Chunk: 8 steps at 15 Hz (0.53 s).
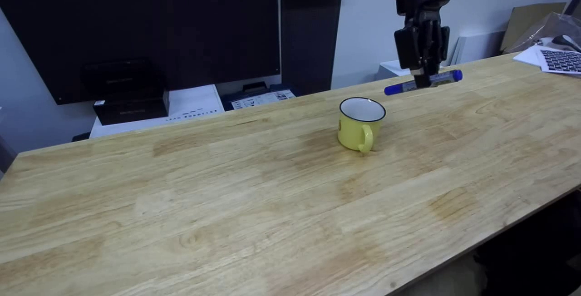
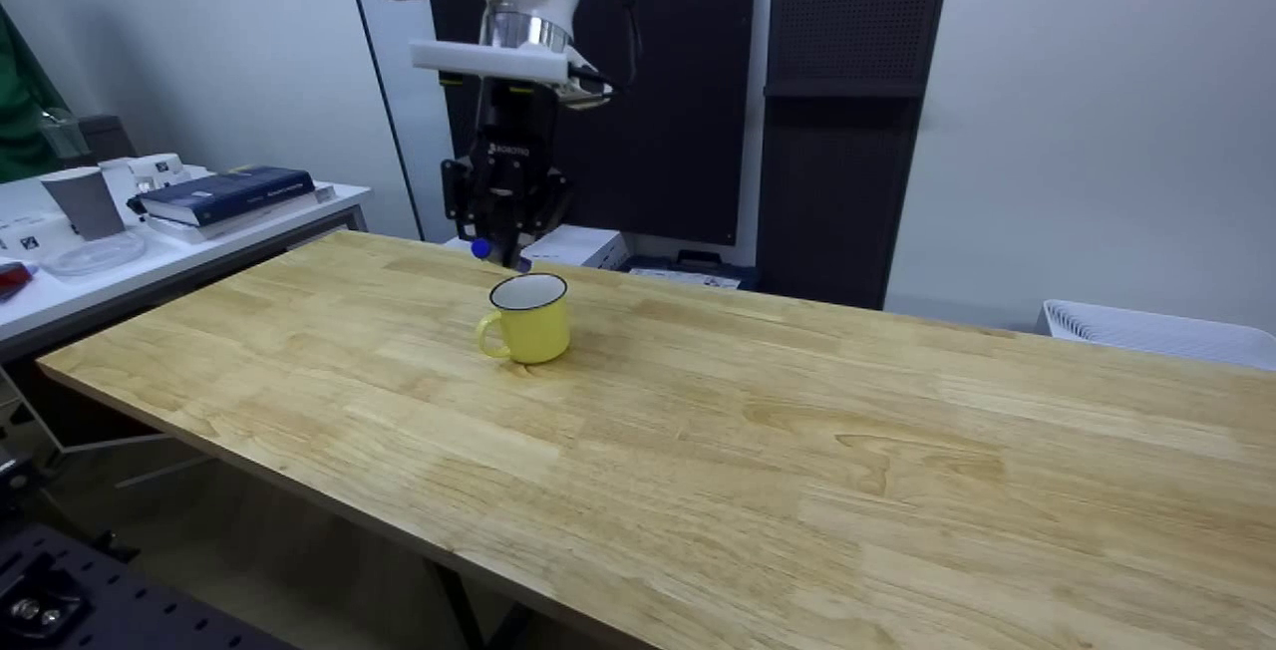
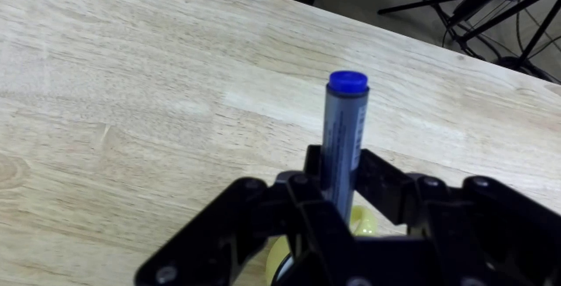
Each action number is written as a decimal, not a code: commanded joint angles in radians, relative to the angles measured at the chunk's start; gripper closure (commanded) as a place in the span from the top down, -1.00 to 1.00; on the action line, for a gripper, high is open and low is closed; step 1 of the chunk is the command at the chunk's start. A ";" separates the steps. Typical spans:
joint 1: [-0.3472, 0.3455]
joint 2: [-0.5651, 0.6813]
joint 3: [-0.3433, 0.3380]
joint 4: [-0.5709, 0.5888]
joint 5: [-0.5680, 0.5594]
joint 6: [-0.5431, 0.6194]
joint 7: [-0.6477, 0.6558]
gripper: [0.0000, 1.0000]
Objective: Put the marker into the cup.
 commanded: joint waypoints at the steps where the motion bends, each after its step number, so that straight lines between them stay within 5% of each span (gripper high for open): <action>1: -0.006 0.107 0.015 0.133 0.011 -0.074 0.034 -0.87; 8: -0.007 0.232 0.030 0.277 0.009 -0.139 0.030 -0.87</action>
